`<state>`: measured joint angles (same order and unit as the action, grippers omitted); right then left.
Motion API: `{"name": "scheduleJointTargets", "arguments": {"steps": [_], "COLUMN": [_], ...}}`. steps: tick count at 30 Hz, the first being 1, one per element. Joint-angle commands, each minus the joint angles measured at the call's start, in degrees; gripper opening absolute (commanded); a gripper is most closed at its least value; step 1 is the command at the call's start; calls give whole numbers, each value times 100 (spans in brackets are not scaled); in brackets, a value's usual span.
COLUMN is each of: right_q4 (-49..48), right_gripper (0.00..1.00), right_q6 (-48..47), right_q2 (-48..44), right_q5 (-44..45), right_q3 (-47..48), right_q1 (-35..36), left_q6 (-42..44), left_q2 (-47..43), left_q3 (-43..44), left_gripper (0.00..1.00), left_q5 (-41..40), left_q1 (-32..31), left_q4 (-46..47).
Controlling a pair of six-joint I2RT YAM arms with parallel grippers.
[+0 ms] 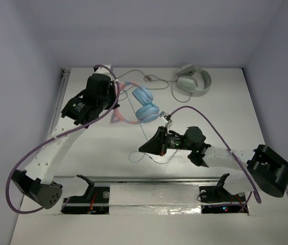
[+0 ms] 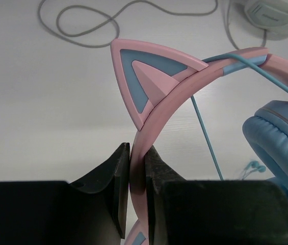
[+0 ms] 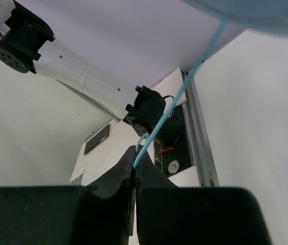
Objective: Wrap the headphones
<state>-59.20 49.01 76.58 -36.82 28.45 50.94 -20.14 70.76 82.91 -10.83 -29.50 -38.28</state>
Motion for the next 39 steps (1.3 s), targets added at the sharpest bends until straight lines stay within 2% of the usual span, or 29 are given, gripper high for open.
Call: {"name": "scheduleJointTargets", "arguments": {"steps": [1, 6, 12, 15, 17, 19, 21, 22, 25, 28, 31, 37, 39], "right_q4": [682, 655, 655, 1259, 2033, 2315, 2177, 1793, 1228, 1192, 1147, 1129, 1034], "right_gripper": [0, 0, 4, 4, 4, 9, 15, 16, 17, 18, 12, 27, 25], "right_q6": [-393, -287, -68, -67, -208, -261, -156, 10, 231, 214, 222, 433, 486], "right_q2": [-371, -661, -389, -459, -494, -468, -468, -459, -485, -626, -679, -749, -732], "right_q5": [-194, -107, -10, 200, 482, 587, 588, 431, 211, 18, -185, -949, -1230], "right_q3": [-23, -15, 196, 467, 635, 689, 601, 479, 355, 320, 249, 319, 285], "right_q1": [311, 496, 698, 917, 1084, 1163, 1164, 1164, 1217, 1217, 1217, 1270, 1331], "left_q6": [-122, -271, -350, -315, -315, -324, -333, -324, -306, -245, -183, -139, -139], "left_q2": [-238, -370, -379, -388, -405, -423, -423, -414, -344, -361, -353, -370, -405], "left_q3": [-117, -547, -811, -952, -1057, -1207, -1321, -1357, -1409, -1445, -1497, -1629, -1629], "left_gripper": [0, 0, 0, 0, 0, 0, 0, 0, 0, 0, 0, 0, 0], "left_q5": [-921, -754, -1086, -1534, -1729, -1895, -2001, -2115, -2283, -2371, -2240, -2213, -2143], "left_q1": [111, 111, 111, -39, -118, -171, -240, -241, -241, -241, -241, -241, -241], "left_q4": [1121, 1244, 1324, 1201, 1156, 1148, 1156, 1148, 1121, 1174, 1271, 1350, 1402]}}
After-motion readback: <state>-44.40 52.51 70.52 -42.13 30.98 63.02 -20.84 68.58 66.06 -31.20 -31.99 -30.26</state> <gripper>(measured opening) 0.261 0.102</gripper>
